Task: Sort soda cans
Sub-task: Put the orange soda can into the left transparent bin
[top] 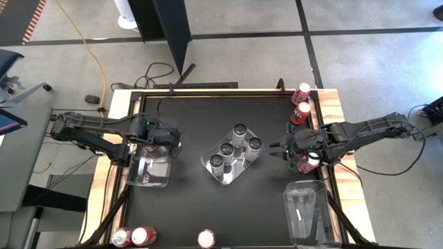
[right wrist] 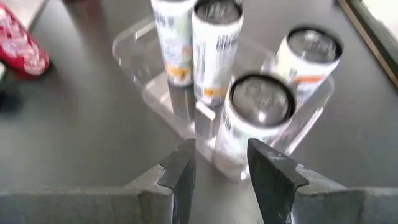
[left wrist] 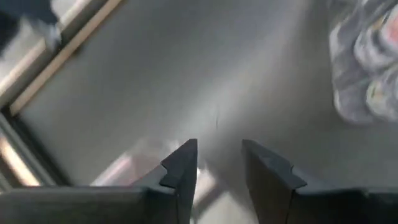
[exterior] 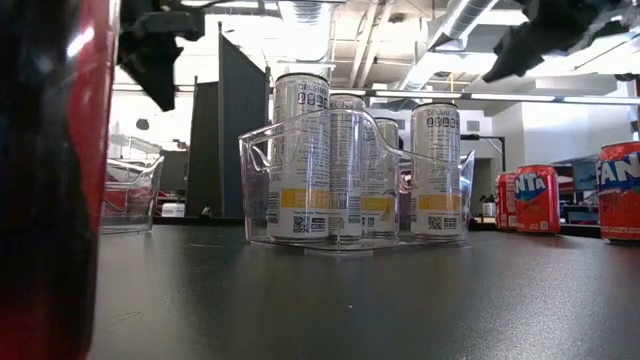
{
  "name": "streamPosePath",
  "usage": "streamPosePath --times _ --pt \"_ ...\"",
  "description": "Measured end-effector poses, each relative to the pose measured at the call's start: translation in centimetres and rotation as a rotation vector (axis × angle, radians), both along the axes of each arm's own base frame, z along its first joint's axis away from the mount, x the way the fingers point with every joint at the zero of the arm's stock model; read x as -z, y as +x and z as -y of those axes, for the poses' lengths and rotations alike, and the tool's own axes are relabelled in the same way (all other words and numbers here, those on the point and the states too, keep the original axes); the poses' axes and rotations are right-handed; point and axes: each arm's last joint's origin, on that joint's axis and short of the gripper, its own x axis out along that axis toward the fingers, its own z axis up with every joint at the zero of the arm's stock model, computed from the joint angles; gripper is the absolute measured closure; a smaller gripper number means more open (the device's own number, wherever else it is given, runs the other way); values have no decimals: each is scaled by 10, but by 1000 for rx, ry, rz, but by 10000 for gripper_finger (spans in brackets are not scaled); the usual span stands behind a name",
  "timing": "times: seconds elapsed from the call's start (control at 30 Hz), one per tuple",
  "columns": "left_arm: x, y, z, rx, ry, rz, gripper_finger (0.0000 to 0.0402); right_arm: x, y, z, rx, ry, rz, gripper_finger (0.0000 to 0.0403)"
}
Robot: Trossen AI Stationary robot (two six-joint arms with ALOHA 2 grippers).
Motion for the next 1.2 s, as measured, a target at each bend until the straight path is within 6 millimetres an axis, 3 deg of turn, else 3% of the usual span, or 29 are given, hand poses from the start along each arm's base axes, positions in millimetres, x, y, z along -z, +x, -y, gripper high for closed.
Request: streamPosePath --times 0.3,0.5,0.63,0.8,0.93,1.2 --pt "-25 33 -3 154 335 244 258 -22 14 17 90 8 252 253" --pt "-37 47 -2 250 469 346 258 -38 9 40 270 62 247 267" --pt "-21 46 -4 284 488 276 258 -50 -2 61 466 102 178 227" --pt "10 44 -12 270 489 208 258 -65 -14 91 730 218 82 129" --pt "19 44 -23 286 497 194 258 -75 -19 114 918 295 -65 69" --pt "24 46 -33 470 375 227 258 -83 -12 165 1159 391 -366 57"
